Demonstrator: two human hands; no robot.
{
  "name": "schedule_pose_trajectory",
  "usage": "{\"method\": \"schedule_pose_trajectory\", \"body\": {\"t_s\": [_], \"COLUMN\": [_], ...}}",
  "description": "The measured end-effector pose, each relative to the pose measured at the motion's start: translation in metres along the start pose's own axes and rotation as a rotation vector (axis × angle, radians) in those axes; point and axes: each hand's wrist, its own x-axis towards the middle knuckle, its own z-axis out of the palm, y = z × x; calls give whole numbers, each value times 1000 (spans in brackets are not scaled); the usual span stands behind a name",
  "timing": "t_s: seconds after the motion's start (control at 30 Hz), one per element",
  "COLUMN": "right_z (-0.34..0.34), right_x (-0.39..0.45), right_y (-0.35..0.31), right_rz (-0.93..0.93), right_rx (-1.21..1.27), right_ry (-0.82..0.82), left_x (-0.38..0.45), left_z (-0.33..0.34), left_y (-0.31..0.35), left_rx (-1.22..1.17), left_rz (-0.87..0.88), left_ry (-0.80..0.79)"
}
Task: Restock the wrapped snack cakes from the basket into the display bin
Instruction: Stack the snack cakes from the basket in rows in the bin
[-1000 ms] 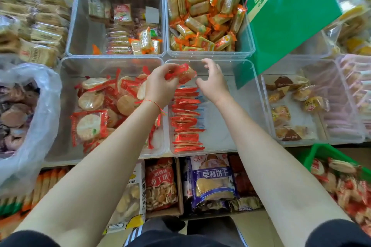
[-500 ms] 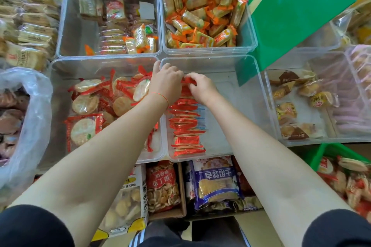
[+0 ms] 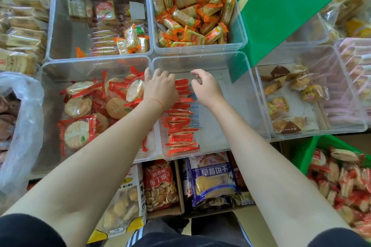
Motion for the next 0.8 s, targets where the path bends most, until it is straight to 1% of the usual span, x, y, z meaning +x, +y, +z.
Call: {"method": "schedule_pose_trajectory", "body": {"t_s": [0.1, 0.2, 0.23, 0.3, 0.37, 0.43, 0.47, 0.53, 0.63, 0.7, 0.73, 0.8], "right_z": [-31, -67, -80, -105, -129, -147, -153, -162, -168, -171, -173, -177], "right_x": [-26, -60, -73, -104, -138, -170, -185, -212, -241, -252, -256, -258], "right_y": [15, 39, 50, 77, 112, 154, 176, 220, 287, 325, 339, 361], "right_rz": [33, 81, 95, 147, 253, 407, 485, 612, 810, 942, 979, 990], "right_rx": [93, 176, 194, 215, 275, 334, 340, 324, 348, 349, 344, 377], "right_ry": [124, 279, 371, 623, 861, 980, 996, 967, 804, 654, 591, 527], "left_x": [-8, -17, -21, -32, -44, -56, -62, -74, -91, -98, -100, -101], "left_z": [-8, -19, -22, -25, -24, -18, -14, -2, 25, 48, 60, 82], "left_y": [27, 76, 98, 144, 195, 242, 265, 307, 362, 392, 404, 421], "left_rx": [-44, -170, -208, -272, -331, -352, -359, -362, -312, -270, -238, -172], "left_rz": [41, 118, 167, 279, 362, 442, 485, 588, 721, 717, 699, 658], "left_ry": [122, 164, 162, 153, 121, 69, 31, -54, -246, -432, -523, -665]}}
